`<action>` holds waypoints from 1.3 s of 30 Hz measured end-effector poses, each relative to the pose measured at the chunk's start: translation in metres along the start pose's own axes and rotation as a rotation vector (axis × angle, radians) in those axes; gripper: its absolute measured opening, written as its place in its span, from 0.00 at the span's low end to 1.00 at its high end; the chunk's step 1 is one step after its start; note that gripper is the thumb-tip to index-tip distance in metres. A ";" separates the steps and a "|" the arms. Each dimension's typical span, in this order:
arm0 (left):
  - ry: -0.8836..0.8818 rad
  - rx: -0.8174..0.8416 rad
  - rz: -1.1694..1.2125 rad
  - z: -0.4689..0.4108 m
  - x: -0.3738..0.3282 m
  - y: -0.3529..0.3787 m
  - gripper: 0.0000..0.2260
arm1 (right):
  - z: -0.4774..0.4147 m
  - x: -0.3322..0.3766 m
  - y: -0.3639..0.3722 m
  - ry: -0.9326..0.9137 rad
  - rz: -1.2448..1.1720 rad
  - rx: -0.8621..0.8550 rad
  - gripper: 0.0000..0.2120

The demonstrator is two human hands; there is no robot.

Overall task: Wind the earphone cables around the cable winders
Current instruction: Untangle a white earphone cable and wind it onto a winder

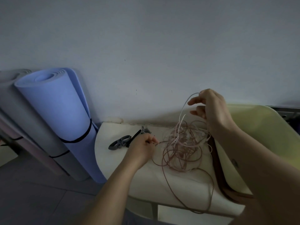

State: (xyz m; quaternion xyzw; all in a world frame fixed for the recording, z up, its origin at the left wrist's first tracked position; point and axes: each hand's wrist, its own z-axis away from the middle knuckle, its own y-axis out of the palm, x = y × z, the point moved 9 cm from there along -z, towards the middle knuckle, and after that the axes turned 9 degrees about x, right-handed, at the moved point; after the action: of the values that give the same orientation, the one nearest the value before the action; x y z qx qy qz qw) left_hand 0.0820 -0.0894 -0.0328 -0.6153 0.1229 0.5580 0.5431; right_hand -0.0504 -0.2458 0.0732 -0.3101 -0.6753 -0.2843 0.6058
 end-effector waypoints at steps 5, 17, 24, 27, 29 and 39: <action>0.096 0.018 -0.156 -0.025 -0.005 0.016 0.18 | -0.001 0.006 -0.002 -0.023 0.067 -0.010 0.11; -0.066 0.120 -0.532 -0.100 0.005 0.052 0.12 | -0.010 0.006 -0.017 -0.045 0.094 -0.073 0.09; 0.119 -0.074 -0.369 -0.080 -0.034 0.010 0.09 | -0.017 -0.009 -0.028 0.011 0.143 -0.137 0.08; 0.087 -0.175 -0.053 -0.064 -0.045 -0.026 0.07 | -0.019 -0.021 -0.035 0.058 0.103 -0.173 0.08; 0.092 -0.233 0.054 -0.050 -0.056 -0.048 0.07 | -0.021 -0.028 -0.037 0.080 0.069 -0.191 0.07; 0.356 -0.422 0.561 -0.013 -0.114 -0.120 0.07 | -0.021 -0.057 -0.038 0.150 -0.005 -0.202 0.07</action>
State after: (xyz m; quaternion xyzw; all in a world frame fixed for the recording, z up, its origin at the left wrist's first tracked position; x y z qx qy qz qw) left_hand 0.1403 -0.1061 0.1218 -0.7429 0.2613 0.5824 0.2014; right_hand -0.0612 -0.2905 0.0187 -0.3455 -0.5968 -0.3748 0.6197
